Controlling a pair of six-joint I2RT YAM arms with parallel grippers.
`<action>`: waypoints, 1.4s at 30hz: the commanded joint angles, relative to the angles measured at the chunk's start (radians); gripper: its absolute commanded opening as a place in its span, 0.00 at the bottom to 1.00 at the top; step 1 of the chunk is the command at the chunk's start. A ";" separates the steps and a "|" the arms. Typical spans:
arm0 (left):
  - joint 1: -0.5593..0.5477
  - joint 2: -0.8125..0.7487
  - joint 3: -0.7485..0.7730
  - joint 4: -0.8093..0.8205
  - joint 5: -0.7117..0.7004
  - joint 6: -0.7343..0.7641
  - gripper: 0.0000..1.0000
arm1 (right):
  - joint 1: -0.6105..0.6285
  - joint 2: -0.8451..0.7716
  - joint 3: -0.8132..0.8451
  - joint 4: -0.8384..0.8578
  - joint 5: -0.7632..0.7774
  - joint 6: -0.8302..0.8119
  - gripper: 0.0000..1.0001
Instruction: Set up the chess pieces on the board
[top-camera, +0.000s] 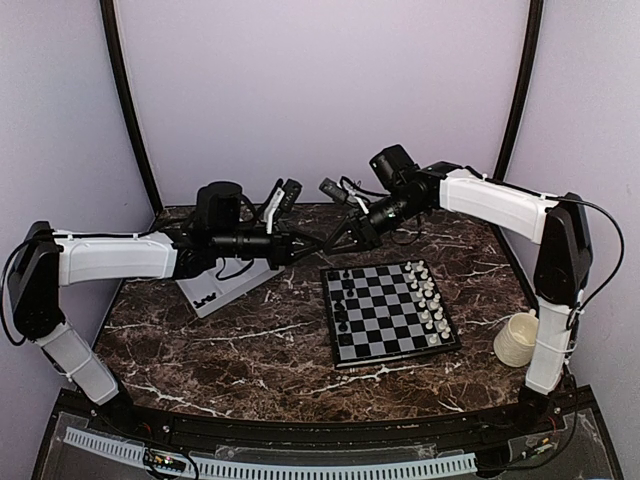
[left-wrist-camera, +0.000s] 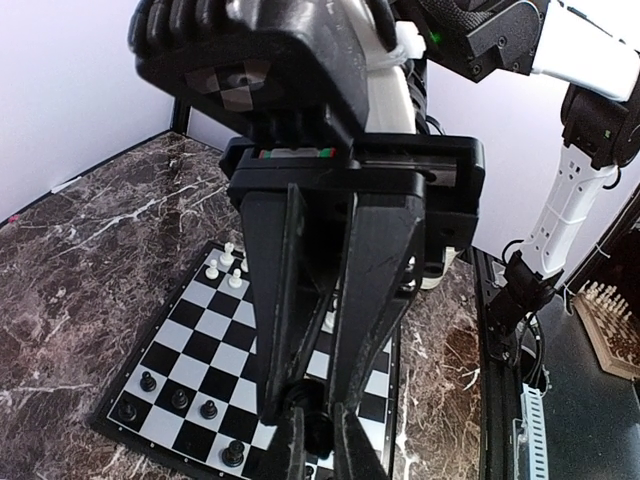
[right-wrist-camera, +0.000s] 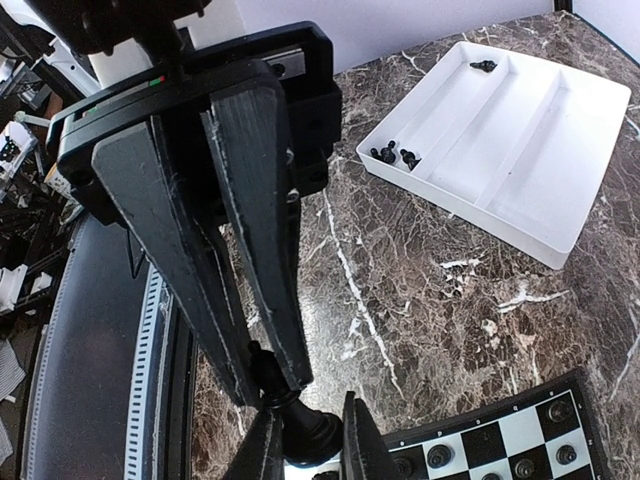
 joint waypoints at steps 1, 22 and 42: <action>-0.004 -0.008 0.030 -0.029 0.014 0.000 0.07 | -0.006 -0.044 -0.006 -0.003 0.013 -0.030 0.18; -0.008 0.216 0.486 -0.794 -0.229 0.249 0.03 | -0.395 -0.464 -0.595 0.188 0.297 -0.152 0.49; -0.058 0.499 0.704 -0.925 -0.332 0.250 0.03 | -0.440 -0.472 -0.679 0.275 0.293 -0.145 0.50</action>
